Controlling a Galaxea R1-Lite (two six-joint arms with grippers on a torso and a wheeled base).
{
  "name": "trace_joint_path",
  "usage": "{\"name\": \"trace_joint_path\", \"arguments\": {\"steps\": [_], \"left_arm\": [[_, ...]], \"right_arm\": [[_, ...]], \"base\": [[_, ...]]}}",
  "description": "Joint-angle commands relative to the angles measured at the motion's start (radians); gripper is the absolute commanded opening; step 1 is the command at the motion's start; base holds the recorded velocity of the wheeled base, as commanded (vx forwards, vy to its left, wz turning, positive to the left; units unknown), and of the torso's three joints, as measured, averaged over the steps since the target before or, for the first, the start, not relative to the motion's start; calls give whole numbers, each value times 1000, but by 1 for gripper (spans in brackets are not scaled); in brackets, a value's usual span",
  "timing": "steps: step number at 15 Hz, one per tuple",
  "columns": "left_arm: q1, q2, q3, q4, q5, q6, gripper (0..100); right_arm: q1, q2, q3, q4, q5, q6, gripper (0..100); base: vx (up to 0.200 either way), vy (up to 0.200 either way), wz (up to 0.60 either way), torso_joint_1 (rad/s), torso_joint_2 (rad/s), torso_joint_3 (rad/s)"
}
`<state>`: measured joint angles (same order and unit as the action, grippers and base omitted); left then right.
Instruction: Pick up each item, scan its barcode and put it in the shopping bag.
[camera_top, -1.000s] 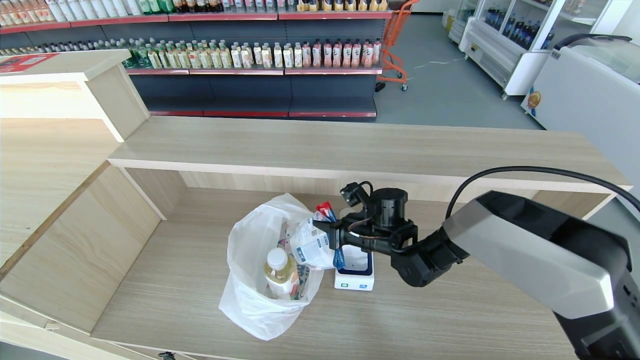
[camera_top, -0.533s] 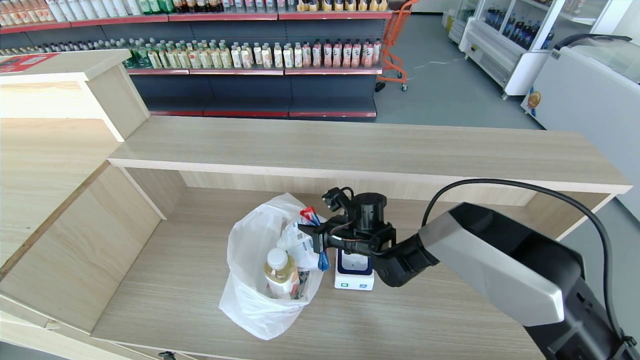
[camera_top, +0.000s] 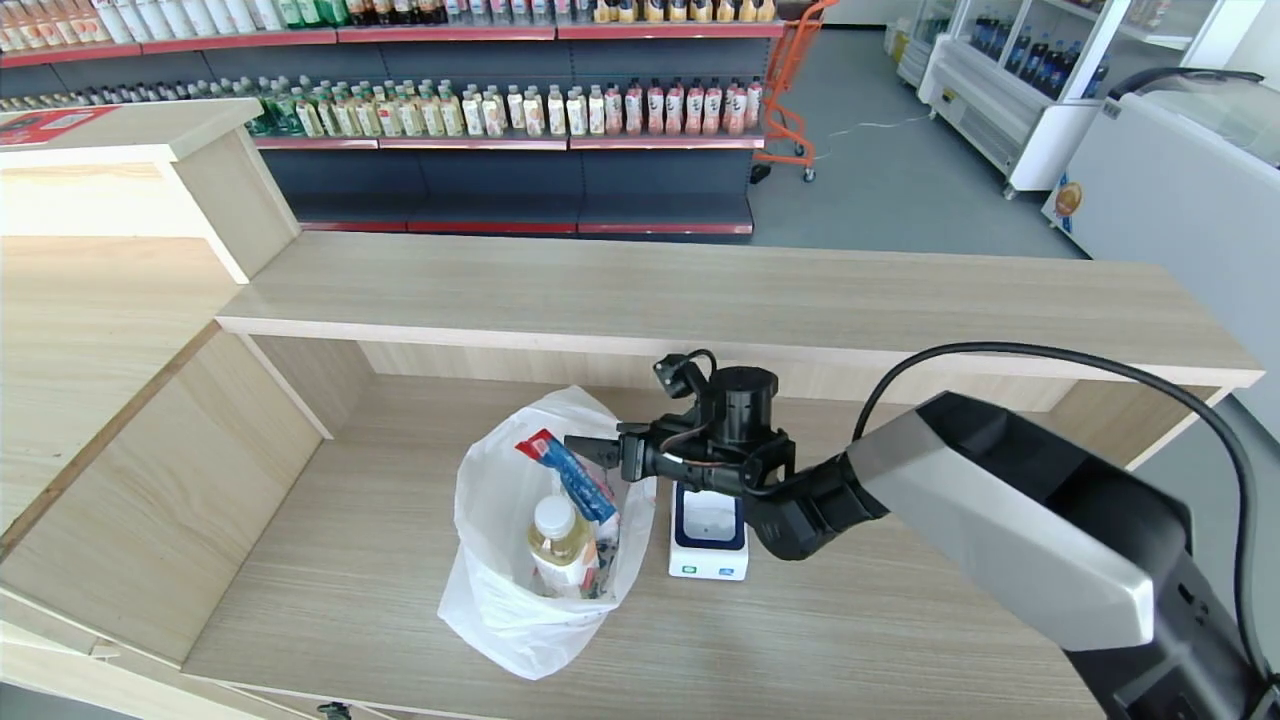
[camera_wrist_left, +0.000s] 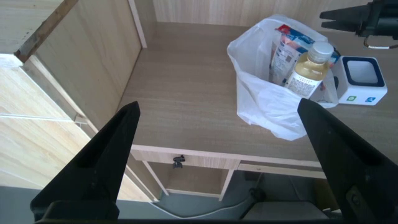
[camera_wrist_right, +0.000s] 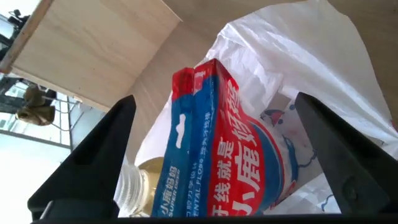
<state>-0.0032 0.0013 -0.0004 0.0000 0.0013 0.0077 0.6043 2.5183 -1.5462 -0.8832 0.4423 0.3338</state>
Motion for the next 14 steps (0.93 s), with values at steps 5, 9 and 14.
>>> {"name": "trace_joint_path", "arguments": {"steps": [5, 9, 14], "left_arm": [[0, 0, 0, 0, 0, 0, 100], [0, 0, 0, 0, 0, 0, 100], [0, 0, 0, 0, 0, 0, 100]], "right_arm": [[-38, -314, 365, -3, 1, 82, 100], [-136, -849, 905, 56, 79, 126, 100], [-501, -1535, 1313, 332, 65, -230, 100]], "base": [[0, 0, 0, 0, 0, 0], [0, 0, 0, 0, 0, 0], [0, 0, 0, 0, 0, 0]]}}
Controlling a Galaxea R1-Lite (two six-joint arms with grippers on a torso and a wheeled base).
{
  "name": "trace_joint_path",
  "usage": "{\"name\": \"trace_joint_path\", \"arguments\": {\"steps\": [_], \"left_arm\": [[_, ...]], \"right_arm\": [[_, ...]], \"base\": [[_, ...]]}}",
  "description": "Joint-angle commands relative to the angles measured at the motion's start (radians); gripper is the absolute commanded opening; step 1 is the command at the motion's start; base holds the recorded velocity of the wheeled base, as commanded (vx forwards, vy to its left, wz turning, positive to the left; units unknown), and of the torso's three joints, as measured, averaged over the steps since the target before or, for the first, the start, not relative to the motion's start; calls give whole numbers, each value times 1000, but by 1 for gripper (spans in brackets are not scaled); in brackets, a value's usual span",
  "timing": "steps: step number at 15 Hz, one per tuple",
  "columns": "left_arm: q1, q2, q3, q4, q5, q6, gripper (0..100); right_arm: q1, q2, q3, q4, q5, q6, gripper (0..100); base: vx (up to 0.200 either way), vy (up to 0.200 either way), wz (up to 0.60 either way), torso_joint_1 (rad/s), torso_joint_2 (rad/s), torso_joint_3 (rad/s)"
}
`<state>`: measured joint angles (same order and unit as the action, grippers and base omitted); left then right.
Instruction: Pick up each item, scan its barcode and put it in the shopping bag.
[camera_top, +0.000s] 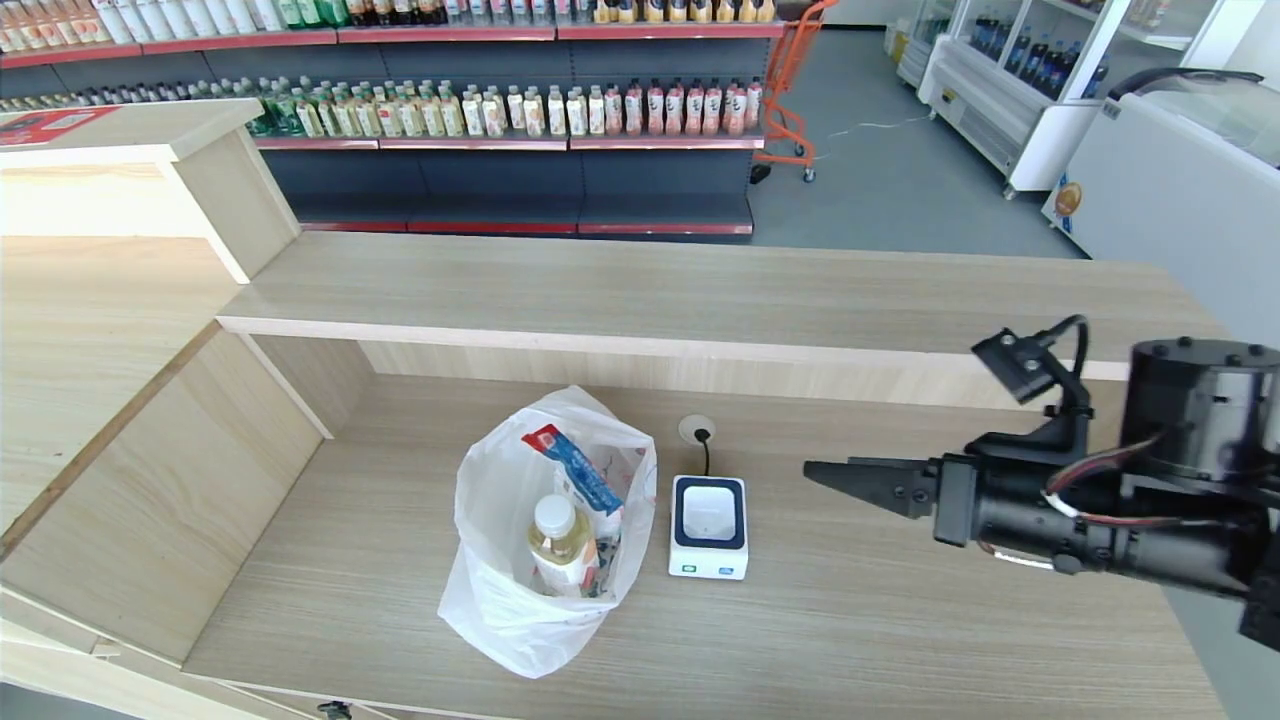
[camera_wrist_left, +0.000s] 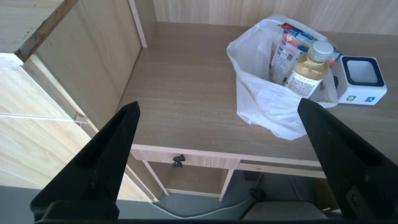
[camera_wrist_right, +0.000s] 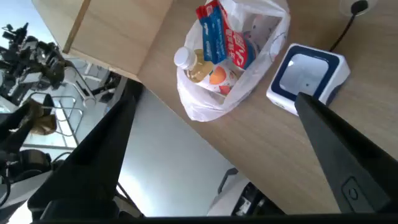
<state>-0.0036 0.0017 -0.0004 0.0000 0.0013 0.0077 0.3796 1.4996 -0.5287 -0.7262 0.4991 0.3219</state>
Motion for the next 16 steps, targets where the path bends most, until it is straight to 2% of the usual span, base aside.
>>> {"name": "trace_joint_path", "arguments": {"steps": [1, 4, 5, 7, 8, 9, 11, 16], "left_arm": [[1, 0, 0, 0, 0, 0, 100], [1, 0, 0, 0, 0, 0, 100], [1, 0, 0, 0, 0, 0, 100], [1, 0, -1, 0, 0, 0, 100], [1, 0, 0, 0, 0, 0, 100], [1, 0, 0, 0, 0, 0, 100], [1, 0, 0, 0, 0, 0, 100], [1, 0, -1, 0, 0, 0, 100]], "right_arm": [[-321, -687, 368, 251, -53, -238, 100], [-291, -1067, 492, 473, -450, -239, 100], [-291, -1190, 503, 573, -522, -239, 100], [-344, -1403, 529, 682, -514, -224, 100], [-377, -1469, 526, 695, -468, -233, 100], [-383, -1489, 527, 694, -465, -248, 100], [-383, -1500, 527, 726, -576, -270, 100], [-383, -1500, 527, 732, -582, -251, 100]], "base": [[0, 0, 0, 0, 0, 0], [0, 0, 0, 0, 0, 0], [0, 0, 0, 0, 0, 0], [0, 0, 0, 0, 0, 0], [0, 0, 0, 0, 0, 0], [0, 0, 0, 0, 0, 0], [0, 0, 0, 0, 0, 0], [0, 0, 0, 0, 0, 0]]}}
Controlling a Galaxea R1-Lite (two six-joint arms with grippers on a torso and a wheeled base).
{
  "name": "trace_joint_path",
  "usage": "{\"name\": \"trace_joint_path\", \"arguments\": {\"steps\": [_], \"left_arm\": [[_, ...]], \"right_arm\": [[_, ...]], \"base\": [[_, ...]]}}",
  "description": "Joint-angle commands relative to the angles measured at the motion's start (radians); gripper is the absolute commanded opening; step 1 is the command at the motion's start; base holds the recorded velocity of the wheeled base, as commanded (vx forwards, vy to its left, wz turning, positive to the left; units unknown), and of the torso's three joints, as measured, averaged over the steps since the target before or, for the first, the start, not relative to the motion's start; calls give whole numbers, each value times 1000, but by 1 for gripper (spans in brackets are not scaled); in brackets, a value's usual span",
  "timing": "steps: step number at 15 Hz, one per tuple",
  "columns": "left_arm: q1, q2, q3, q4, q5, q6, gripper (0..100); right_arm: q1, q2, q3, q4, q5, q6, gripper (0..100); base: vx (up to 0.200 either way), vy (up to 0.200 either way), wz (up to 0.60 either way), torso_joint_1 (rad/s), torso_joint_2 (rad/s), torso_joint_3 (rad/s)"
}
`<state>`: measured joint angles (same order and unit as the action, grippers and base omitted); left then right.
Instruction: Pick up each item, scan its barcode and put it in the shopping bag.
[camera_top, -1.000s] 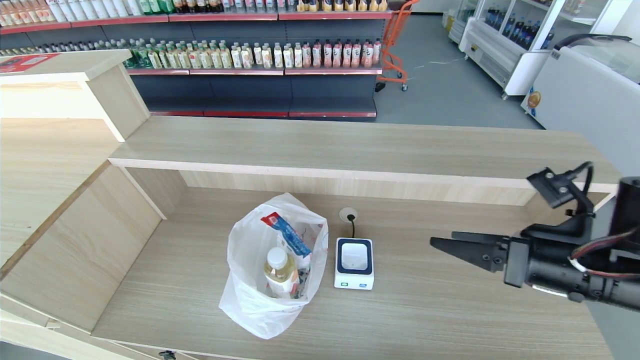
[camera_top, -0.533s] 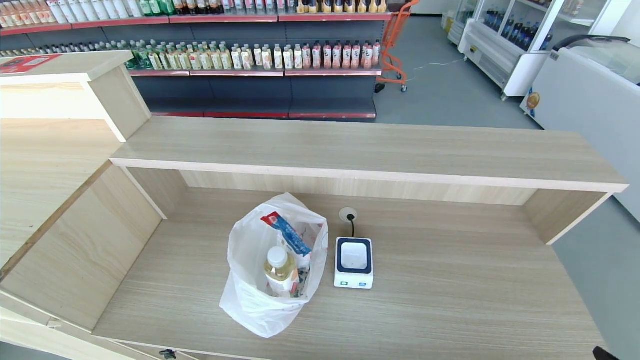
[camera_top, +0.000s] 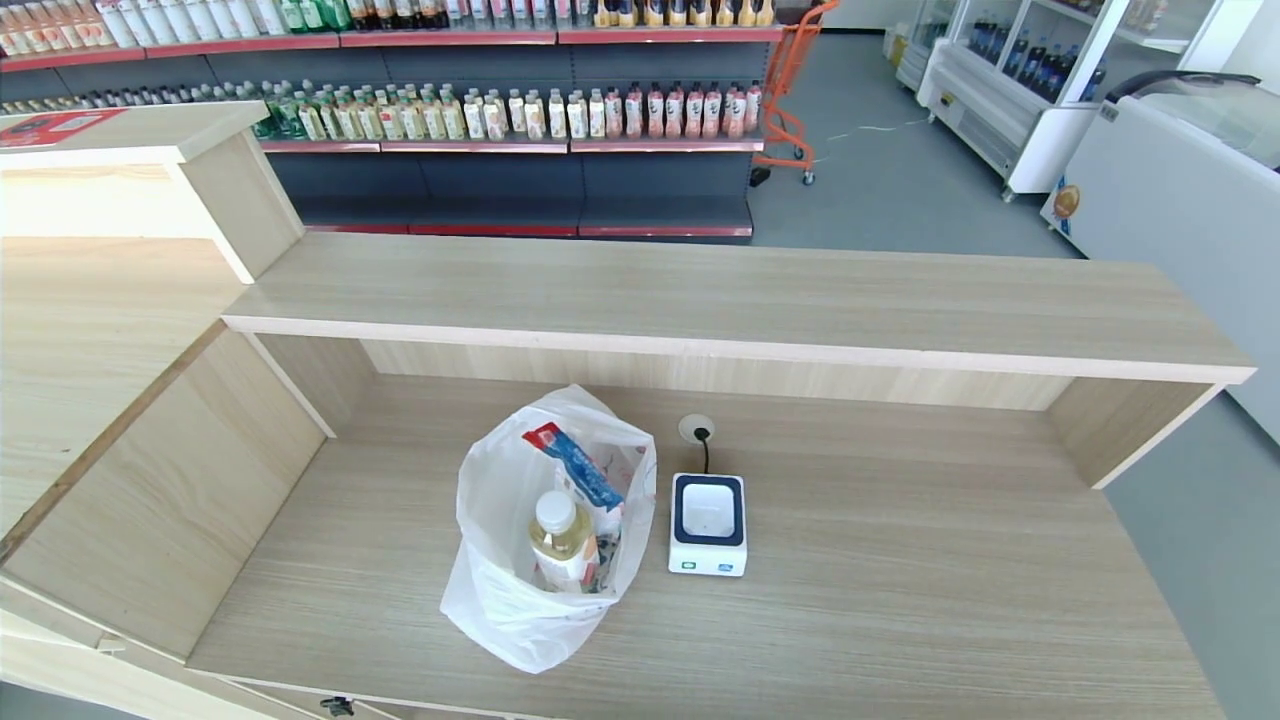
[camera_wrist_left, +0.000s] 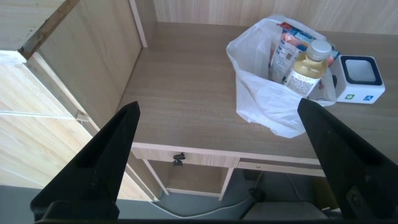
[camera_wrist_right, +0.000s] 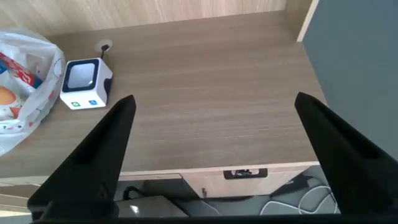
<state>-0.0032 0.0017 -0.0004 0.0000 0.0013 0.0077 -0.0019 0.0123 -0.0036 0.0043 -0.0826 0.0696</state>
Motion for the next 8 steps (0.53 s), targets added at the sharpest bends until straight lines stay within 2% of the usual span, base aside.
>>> {"name": "trace_joint_path", "arguments": {"steps": [1, 8], "left_arm": [[0, 0, 0, 0, 0, 0, 100], [0, 0, 0, 0, 0, 0, 100]], "right_arm": [[-1, -12, 1, 6, 0, -7, 0], [-1, -12, 1, 6, 0, 13, 0]], "base": [[0, 0, 0, 0, 0, 0], [0, 0, 0, 0, 0, 0]]}}
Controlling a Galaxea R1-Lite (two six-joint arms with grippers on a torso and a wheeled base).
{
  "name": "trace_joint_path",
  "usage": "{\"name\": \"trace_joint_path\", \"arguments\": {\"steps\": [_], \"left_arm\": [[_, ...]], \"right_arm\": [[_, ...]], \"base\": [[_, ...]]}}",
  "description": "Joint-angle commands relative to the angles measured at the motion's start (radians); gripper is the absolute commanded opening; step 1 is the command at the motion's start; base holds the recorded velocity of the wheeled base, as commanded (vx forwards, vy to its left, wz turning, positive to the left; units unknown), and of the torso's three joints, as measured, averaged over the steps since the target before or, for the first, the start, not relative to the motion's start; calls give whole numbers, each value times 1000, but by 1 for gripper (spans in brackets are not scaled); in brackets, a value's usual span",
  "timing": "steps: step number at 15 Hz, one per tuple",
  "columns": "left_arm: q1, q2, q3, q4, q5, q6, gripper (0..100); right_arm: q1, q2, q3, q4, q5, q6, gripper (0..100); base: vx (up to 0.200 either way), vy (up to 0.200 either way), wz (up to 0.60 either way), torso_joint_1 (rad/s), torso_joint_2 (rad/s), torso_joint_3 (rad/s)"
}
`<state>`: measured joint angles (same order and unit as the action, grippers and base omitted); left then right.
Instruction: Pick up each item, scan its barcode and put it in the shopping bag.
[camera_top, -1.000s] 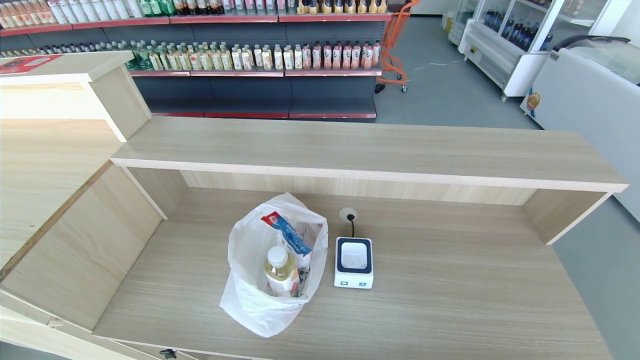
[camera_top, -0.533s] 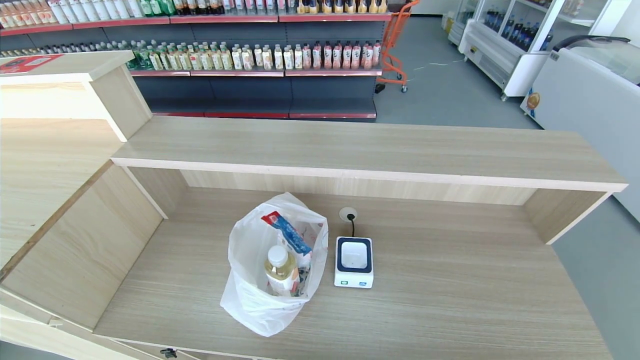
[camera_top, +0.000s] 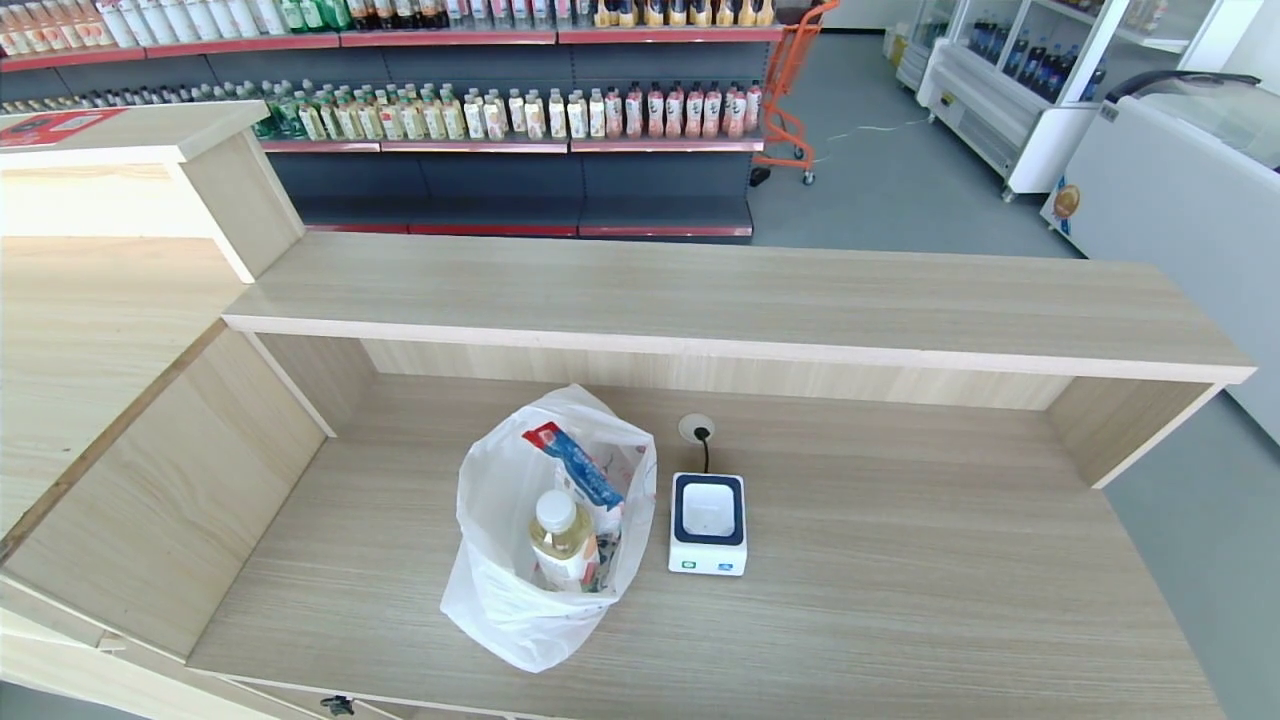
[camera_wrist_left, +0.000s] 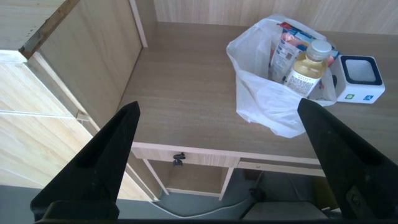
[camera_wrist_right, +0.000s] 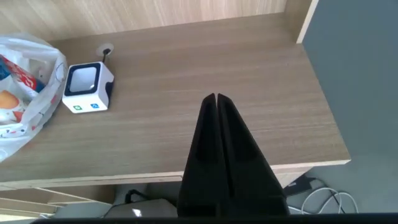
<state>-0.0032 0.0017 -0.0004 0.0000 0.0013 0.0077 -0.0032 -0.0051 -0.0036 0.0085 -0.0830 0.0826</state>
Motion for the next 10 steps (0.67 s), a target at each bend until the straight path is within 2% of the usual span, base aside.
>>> {"name": "trace_joint_path", "arguments": {"steps": [1, 6, 10], "left_arm": [[0, 0, -1, 0, 0, 0, 100], [0, 0, 0, 0, 2, -5, 100], [0, 0, -1, 0, 2, -3, 100]], "right_arm": [[0, 5, 1, 1, 0, 0, 0], [0, 5, 1, 2, 0, 0, 0], [0, 5, 1, 1, 0, 0, 0]], "base": [[0, 0, 0, 0, 0, 0], [0, 0, 0, 0, 0, 0], [0, -200, 0, 0, 1, 2]]}}
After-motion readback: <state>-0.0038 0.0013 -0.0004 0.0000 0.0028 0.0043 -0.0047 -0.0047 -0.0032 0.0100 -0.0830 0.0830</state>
